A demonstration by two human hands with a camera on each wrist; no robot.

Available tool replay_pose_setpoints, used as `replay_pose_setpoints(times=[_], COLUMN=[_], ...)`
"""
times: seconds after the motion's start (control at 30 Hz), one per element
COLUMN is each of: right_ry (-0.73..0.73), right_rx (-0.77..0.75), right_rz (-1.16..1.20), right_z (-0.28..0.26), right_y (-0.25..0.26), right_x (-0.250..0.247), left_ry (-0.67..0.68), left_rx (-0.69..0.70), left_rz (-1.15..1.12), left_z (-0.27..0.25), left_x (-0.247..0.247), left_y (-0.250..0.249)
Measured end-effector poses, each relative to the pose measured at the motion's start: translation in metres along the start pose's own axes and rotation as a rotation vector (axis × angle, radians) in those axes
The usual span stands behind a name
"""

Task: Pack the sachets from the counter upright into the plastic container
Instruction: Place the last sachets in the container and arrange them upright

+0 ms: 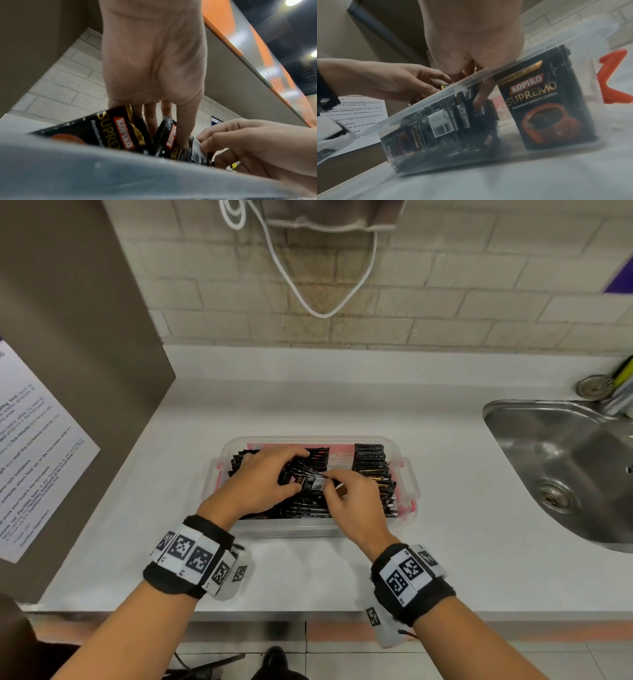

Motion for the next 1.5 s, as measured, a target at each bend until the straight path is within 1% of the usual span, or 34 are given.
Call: replay_pose_setpoints(times=[0.07, 0.13, 0.3, 0.43, 0.53, 0.6, 0.67, 0.73, 0.87, 1.0, 1.07, 1.27, 1.33, 1.43, 1.5], right_ry=[-0.035, -0.039, -0.026, -0.034, -0.024, -0.031, -0.034, -0.004, 0.139, 0.278, 0.323, 0.358, 0.41, 0.422, 0.426], right_rx=[-0.022, -0.016, 0.018, 0.052, 0.071, 0.091, 0.117, 0.137, 0.145, 0.126, 0.125, 0.155, 0.137, 0.083, 0.057], right_rz=[0.052, 0.112, 0.182, 0.264, 0.302, 0.352, 0.41, 0.497, 0.818, 1.046, 1.116, 1.114, 1.046, 0.92, 0.97], right_z=[-0.001, 0.0, 0.005, 0.003, 0.003, 0.003, 0.004, 0.006, 0.012, 0.016, 0.017, 0.021, 0.02, 0.018, 0.018], right_y=[0.001, -0.001, -0.005, -0.009, -0.01, -0.01, -0.011, -0.009, 0.005, 0.02, 0.024, 0.027, 0.027, 0.026, 0.024], right_x=[-0.002, -0.005, -0.009, -0.008, -0.008, -0.009, -0.012, -0.014, -0.015, -0.019, -0.022, -0.029, -0.031, -0.035, -0.038], left_ry=[-0.047, -0.075, -0.059, 0.054, 0.128, 0.121, 0.078, 0.026, -0.01, 0.022, 0.042, 0.055, 0.03, -0.001, -0.034], left_rx=[0.034, 0.064, 0.128, 0.098, 0.021, -0.026, -0.038, 0.01, 0.194, 0.328, 0.358, 0.35, 0.324, 0.265, 0.22], left_rz=[-0.057, -0.103, -0.124, -0.145, -0.111, -0.103, -0.075, -0.088, -0.362, -0.585, -0.617, -0.573, -0.523, -0.435, -0.397], left_z=[-0.002, -0.001, 0.007, 0.008, 0.007, 0.006, 0.004, 0.003, 0.002, 0.004, 0.007, 0.021, 0.027, 0.034, 0.039], left_x=[-0.004, -0.009, -0.014, -0.01, -0.008, -0.011, -0.016, -0.022, -0.035, -0.046, -0.049, -0.05, -0.046, -0.039, -0.035], left_y=[-0.001, 0.0, -0.001, 0.008, 0.022, 0.026, 0.025, 0.018, -0.011, -0.041, -0.049, -0.057, -0.06, -0.062, -0.062])
Point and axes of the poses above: each hand's wrist, its own z-axis towards the middle knuckle, its own x-axis out of the palm, y = z × x, the point moved 4 cm from there along z, towards the middle knuckle, and after that the axes turned 14 degrees about y, right-handed, at the moved point
